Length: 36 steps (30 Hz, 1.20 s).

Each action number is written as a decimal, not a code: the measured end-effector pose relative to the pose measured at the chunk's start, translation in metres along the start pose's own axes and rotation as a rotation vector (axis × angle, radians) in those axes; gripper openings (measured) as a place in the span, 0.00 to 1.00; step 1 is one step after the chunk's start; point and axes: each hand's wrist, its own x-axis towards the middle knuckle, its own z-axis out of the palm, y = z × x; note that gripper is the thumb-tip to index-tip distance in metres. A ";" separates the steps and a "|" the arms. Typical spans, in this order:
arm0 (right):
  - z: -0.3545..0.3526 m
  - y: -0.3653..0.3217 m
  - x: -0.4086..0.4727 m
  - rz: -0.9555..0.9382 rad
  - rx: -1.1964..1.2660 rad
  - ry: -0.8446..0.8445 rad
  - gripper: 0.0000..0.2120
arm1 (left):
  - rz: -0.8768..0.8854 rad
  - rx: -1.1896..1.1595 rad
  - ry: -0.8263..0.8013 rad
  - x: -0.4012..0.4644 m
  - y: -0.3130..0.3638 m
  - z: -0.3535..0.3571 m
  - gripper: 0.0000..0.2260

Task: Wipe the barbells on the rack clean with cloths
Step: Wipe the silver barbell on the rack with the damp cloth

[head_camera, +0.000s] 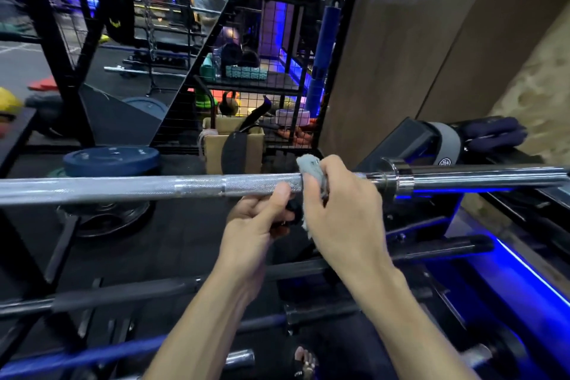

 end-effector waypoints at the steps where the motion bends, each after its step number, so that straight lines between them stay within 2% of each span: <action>1: -0.004 0.006 0.003 -0.016 -0.018 -0.011 0.07 | 0.000 0.008 0.003 0.001 0.000 -0.001 0.31; 5: -0.029 0.042 0.017 0.104 -0.124 0.023 0.06 | -0.005 0.035 -0.035 -0.001 0.003 -0.002 0.18; 7: -0.026 0.036 0.015 0.105 -0.104 0.034 0.06 | 0.004 0.015 -0.053 -0.001 0.002 -0.003 0.15; 13: 0.008 -0.020 0.004 -0.099 0.064 -0.067 0.08 | 0.061 -0.080 -0.141 0.003 -0.006 -0.010 0.14; 16: -0.005 0.010 0.014 -0.064 -0.019 -0.089 0.06 | 0.079 -0.040 -0.120 0.005 -0.007 -0.015 0.23; 20: -0.018 0.033 0.017 0.099 -0.025 0.010 0.10 | 0.075 0.012 -0.116 0.007 -0.009 -0.020 0.21; 26: 0.008 -0.022 0.016 -0.083 0.057 -0.126 0.09 | 0.057 0.005 -0.136 0.007 -0.008 -0.023 0.23; 28: -0.001 -0.007 0.023 -0.073 -0.020 -0.136 0.08 | 0.062 -0.005 -0.124 0.008 -0.008 -0.024 0.24; 32: -0.022 0.028 0.033 0.100 -0.084 -0.101 0.09 | 0.072 0.000 -0.133 0.005 -0.007 -0.022 0.20; 36: 0.001 -0.011 0.030 -0.008 -0.061 -0.129 0.09 | 0.058 0.028 -0.139 0.006 -0.007 -0.020 0.21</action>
